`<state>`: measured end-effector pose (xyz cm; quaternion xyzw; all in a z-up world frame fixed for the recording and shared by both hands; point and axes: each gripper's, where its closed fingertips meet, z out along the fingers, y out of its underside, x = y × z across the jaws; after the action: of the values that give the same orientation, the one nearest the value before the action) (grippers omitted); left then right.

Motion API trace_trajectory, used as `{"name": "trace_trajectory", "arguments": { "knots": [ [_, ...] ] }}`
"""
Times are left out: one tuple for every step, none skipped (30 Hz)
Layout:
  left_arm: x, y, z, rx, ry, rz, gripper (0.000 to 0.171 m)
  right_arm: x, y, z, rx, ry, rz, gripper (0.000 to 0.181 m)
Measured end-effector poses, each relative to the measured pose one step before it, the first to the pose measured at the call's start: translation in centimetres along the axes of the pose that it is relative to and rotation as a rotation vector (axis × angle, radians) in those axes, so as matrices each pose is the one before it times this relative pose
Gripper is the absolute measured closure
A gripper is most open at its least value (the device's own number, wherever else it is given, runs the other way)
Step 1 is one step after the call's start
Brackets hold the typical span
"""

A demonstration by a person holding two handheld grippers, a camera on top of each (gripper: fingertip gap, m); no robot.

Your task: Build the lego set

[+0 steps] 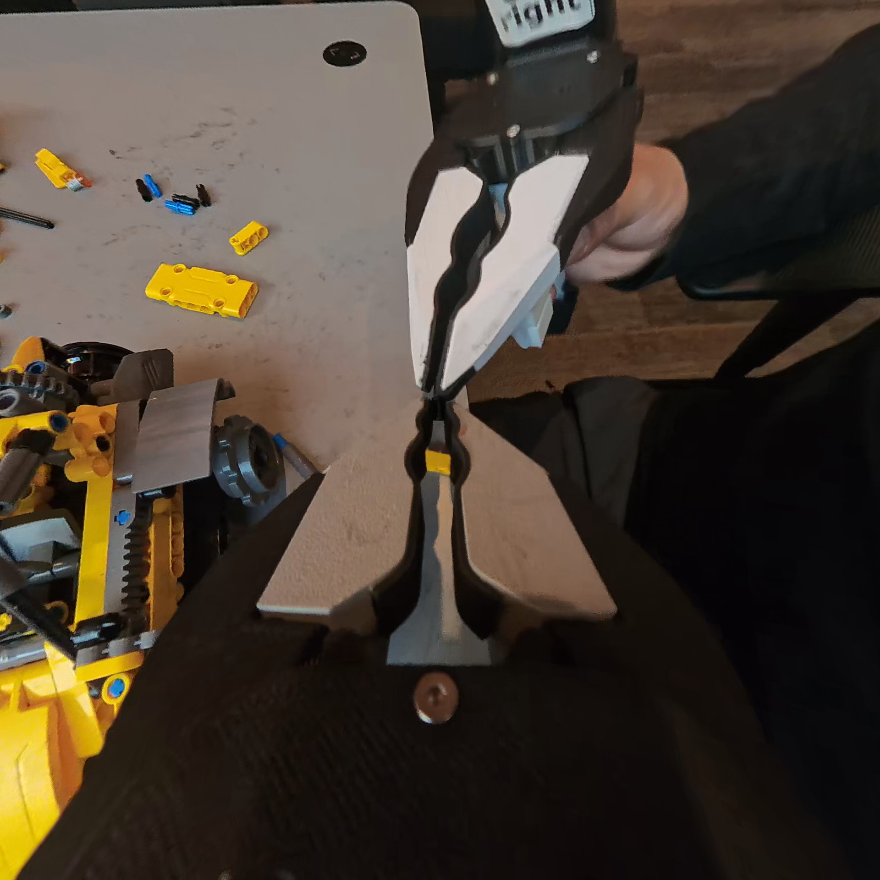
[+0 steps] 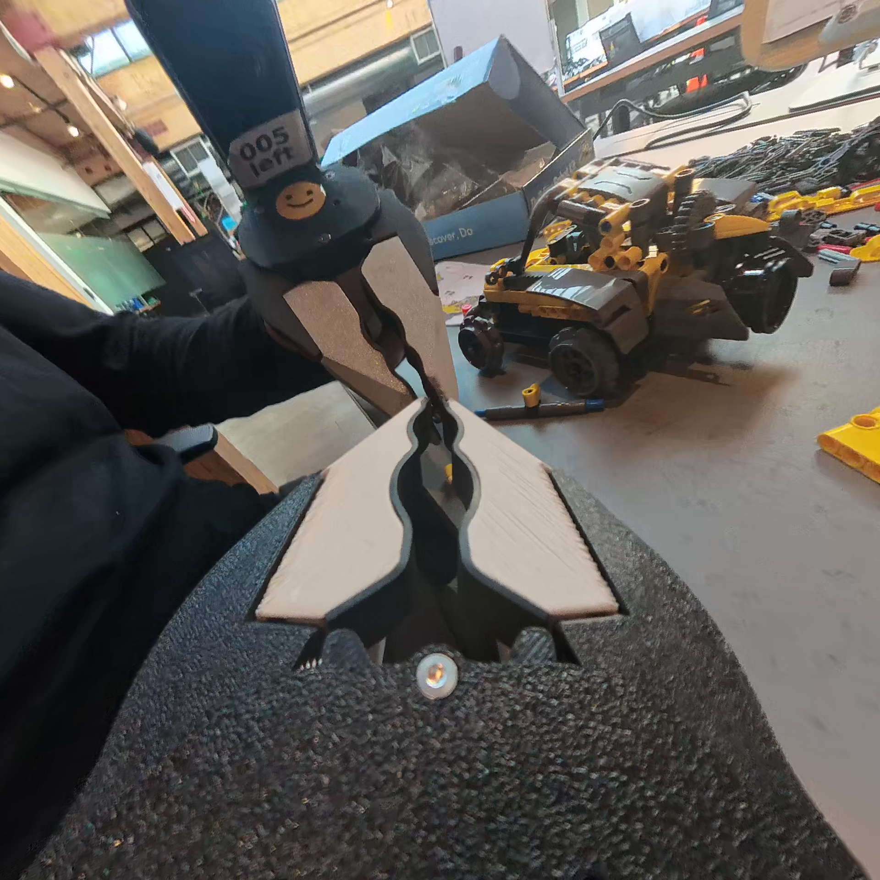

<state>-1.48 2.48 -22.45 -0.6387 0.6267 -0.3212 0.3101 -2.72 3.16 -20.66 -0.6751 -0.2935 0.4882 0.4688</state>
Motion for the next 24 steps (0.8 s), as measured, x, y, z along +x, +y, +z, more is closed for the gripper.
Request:
{"name": "trace_trajectory", "arguments": {
  "knots": [
    [0.065,0.269,-0.012,-0.02416,-0.0050,0.0271,0.171,-0.076,0.328,0.010,-0.0296,-0.0001,-0.0315,0.177],
    [-0.124,0.343,-0.011,-0.03125,-0.0242,0.0426,0.171,0.113,0.408,-0.041,-0.0432,0.0140,-0.0410,0.176],
    [-0.228,0.427,0.001,-0.03777,-0.0358,0.0573,0.171,0.219,0.340,-0.115,-0.0441,0.0238,-0.0489,0.172],
    [-0.138,0.450,0.017,-0.03985,-0.0324,0.0615,0.171,0.115,0.135,-0.137,-0.0308,0.0215,-0.0467,0.166],
    [-0.051,0.383,0.052,-0.03672,-0.0254,0.0534,0.170,-0.070,-0.007,-0.171,-0.0225,0.0117,-0.0423,0.165],
    [0.099,0.296,0.091,-0.03089,-0.0142,0.0427,0.170,-0.096,-0.083,-0.139,-0.0151,0.0106,-0.0414,0.165],
    [0.224,0.160,0.108,-0.02000,-0.0034,0.0322,0.170,-0.061,-0.025,-0.083,-0.0163,0.0133,-0.0412,0.165],
    [0.234,-0.016,0.088,-0.00724,0.0012,0.0202,0.170,0.035,0.187,0.025,-0.0274,0.0173,-0.0386,0.166],
    [0.208,-0.140,0.057,0.00292,0.0048,0.0127,0.170,-0.048,0.340,0.114,-0.0357,0.0112,-0.0365,0.166],
    [0.258,-0.229,-0.003,0.01050,0.0083,0.0138,0.170,-0.165,0.359,0.159,-0.0350,0.0042,-0.0322,0.165],
    [0.185,-0.210,-0.029,0.01047,0.0029,0.0169,0.170,-0.135,0.267,0.168,-0.0265,0.0073,-0.0263,0.166],
    [0.003,0.001,-0.001,-0.00275,-0.0080,0.0173,0.170,-0.238,0.041,0.074,-0.0112,0.0006,-0.0210,0.170],
    [0.020,0.049,0.033,-0.00360,-0.0065,0.0163,0.170,-0.307,-0.121,0.021,-0.0003,-0.0062,-0.0156,0.171],
    [0.118,-0.066,-0.015,0.00473,-0.0005,0.0122,0.170,-0.169,-0.076,-0.002,-0.0012,-0.0003,-0.0122,0.176],
    [0.071,-0.025,-0.003,0.00202,-0.0016,0.0067,0.170,-0.251,0.029,0.009,-0.0069,-0.0067,-0.0172,0.178],
    [0.002,0.078,0.018,-0.00378,-0.0030,0.0026,0.171,-0.094,0.127,0.004,-0.0137,0.0004,-0.0167,0.175],
    [-0.011,0.109,0.020,-0.00506,-0.0002,0.0002,0.171,0.081,0.068,-0.014,-0.0085,0.0091,-0.0088,0.170],
    [-0.012,0.082,0.014,-0.00232,0.0009,-0.0007,0.171,-0.025,-0.044,-0.044,0.0008,-0.0007,0.0003,0.168],
    [-0.026,0.032,0.000,0.00081,-0.0001,-0.0004,0.171,0.030,-0.060,-0.035,0.0030,-0.0001,0.0048,0.168],
    [-0.005,-0.020,-0.016,0.00248,0.0005,0.0002,0.171,-0.033,-0.018,-0.020,0.0007,-0.0030,0.0000,0.169],
    [0.032,-0.049,-0.018,0.00359,0.0025,0.0010,0.171,0.008,0.030,-0.009,-0.0033,0.0024,-0.0051,0.170],
    [0.040,-0.090,-0.013,0.00423,0.0024,0.0024,0.170,0.077,0.018,-0.004,-0.0020,0.0087,-0.0083,0.171],
    [0.039,-0.086,0.005,0.00312,0.0013,0.0035,0.170,0.007,-0.005,0.013,-0.0008,0.0042,-0.0077,0.172],
    [0.026,-0.066,0.019,0.00204,0.0000,0.0035,0.170,-0.059,0.015,0.056,-0.0031,-0.0009,-0.0029,0.173]
  ]
}}
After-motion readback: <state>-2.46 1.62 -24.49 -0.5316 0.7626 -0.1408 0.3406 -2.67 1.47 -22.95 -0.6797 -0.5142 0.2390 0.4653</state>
